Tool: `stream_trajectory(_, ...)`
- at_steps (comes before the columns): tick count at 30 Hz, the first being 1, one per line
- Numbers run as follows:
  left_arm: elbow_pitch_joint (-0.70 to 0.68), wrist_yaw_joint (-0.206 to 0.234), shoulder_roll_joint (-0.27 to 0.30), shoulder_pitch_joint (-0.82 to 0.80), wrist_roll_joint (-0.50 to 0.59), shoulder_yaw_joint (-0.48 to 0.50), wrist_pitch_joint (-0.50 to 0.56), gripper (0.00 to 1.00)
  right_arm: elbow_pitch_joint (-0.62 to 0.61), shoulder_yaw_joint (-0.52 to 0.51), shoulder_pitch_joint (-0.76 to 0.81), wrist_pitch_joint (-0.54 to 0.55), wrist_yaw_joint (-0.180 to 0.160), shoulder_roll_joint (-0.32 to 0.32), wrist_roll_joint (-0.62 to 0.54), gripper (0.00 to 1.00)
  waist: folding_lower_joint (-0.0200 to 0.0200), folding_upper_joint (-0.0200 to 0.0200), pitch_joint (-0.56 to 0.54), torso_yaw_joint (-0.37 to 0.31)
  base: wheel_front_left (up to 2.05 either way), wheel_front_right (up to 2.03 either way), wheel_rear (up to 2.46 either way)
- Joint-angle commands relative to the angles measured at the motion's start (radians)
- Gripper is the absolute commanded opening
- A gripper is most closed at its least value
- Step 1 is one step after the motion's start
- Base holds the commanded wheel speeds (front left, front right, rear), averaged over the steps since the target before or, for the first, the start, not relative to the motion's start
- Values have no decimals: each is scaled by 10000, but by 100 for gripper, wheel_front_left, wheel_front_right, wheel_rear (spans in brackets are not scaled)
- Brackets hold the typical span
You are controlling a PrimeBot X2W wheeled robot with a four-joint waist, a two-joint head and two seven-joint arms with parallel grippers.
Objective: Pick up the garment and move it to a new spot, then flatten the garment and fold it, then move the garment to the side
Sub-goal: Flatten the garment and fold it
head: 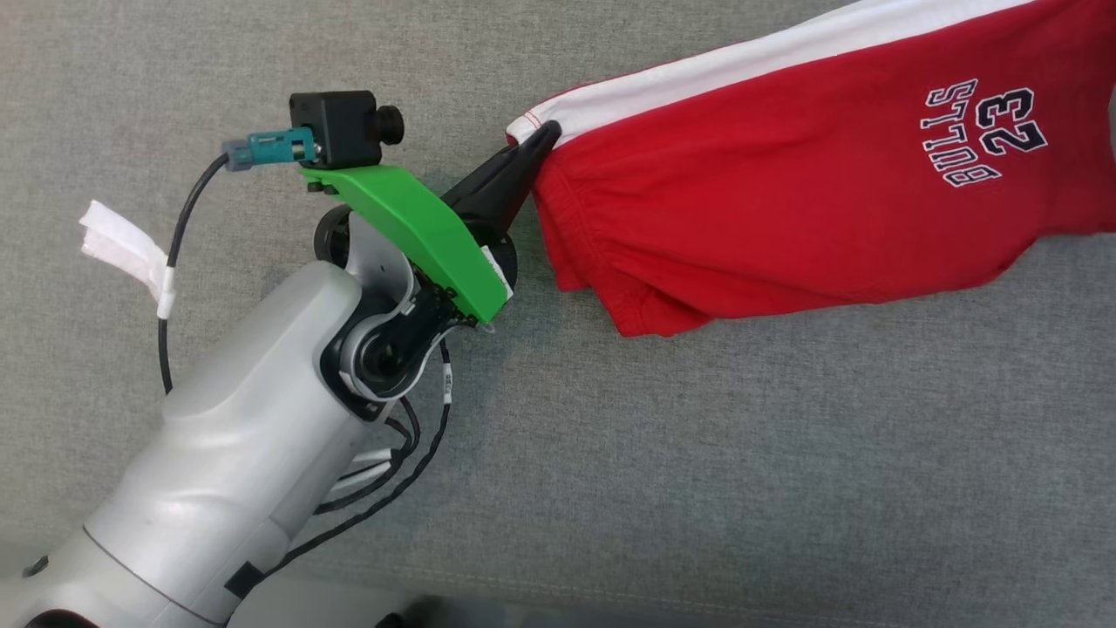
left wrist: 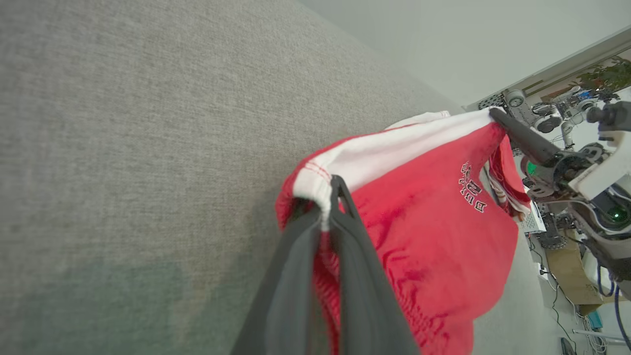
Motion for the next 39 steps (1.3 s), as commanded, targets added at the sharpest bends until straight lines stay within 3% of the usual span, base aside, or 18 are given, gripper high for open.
stream_trajectory(1, 164, -79, -81, -220, 148, -50, -111, 0, 198, 131, -213, -112, -3, 59, -85, 42, 0, 0, 111, 121, 0, 0, 0)
stream_trajectory(2, 266, -142, -148, -261, 253, -110, -155, 0, 321, 269, -316, -150, -1, 119, -77, 48, 0, 0, 107, 129, 0, 0, 0)
stream_trajectory(3, 369, -171, -184, -261, 342, -155, -210, 10, 421, 372, -386, -208, -3, 150, -60, 80, 0, 0, 85, 132, 0, 0, 0)
stream_trajectory(4, 482, -228, -231, -243, 417, -202, -272, 25, 531, 491, -435, -282, -3, 170, -8, 100, 0, 0, 40, 130, 0, 0, 0)
stream_trajectory(5, 540, -263, -258, -232, 496, -241, -338, 39, 603, 586, -481, -343, -3, 183, 36, 100, 0, 0, 9, 117, 0, 0, 0)
stream_trajectory(7, 663, -316, -313, -141, 574, -302, -483, 100, 735, 787, -541, -541, -3, 192, 84, 100, 0, 0, -95, 63, 0, 0, 0)
stream_trajectory(11, 900, -327, -304, 75, 940, -461, -886, 100, 921, 1022, -517, -1114, -3, 128, 281, 100, 0, 0, -418, -77, 0, 0, 0)
stream_trajectory(15, 988, 2, -64, 366, 1682, -609, -1728, 100, 989, 1192, -158, -2058, -3, 66, 337, 100, 0, 0, -967, -273, 0, 0, 0)
stream_trajectory(18, 945, 589, 180, 842, 2576, -811, -2521, 100, 1021, 1395, 349, -2900, -3, 206, 331, 100, 0, 0, -1522, -504, 0, 0, 0)
stream_trajectory(23, 385, 1641, 377, 2091, 3697, -519, -2951, 100, 1173, 1875, 1190, -3869, -3, 380, -144, 100, 0, 0, -2457, -825, 0, 0, 0)
stream_trajectory(28, -818, 2613, 162, 3990, 5356, 776, -2955, 100, 1467, 1890, 2007, -4185, -3, 925, -795, 100, 0, 0, -3303, -1031, 0, 0, 0)
stream_trajectory(33, -1852, 3269, -158, 5720, 7648, 2086, -2959, 100, 1363, 1155, 3007, -4198, -3, 1905, -1835, 100, 0, 0, -3868, -1232, 0, 0, 0)
stream_trajectory(39, -2525, 3299, -828, 7372, 9686, 3345, -2961, 100, 1201, 133, 4286, -4202, -3, 2831, -3242, 100, 0, 0, -4216, -1203, 0, 0, 0)
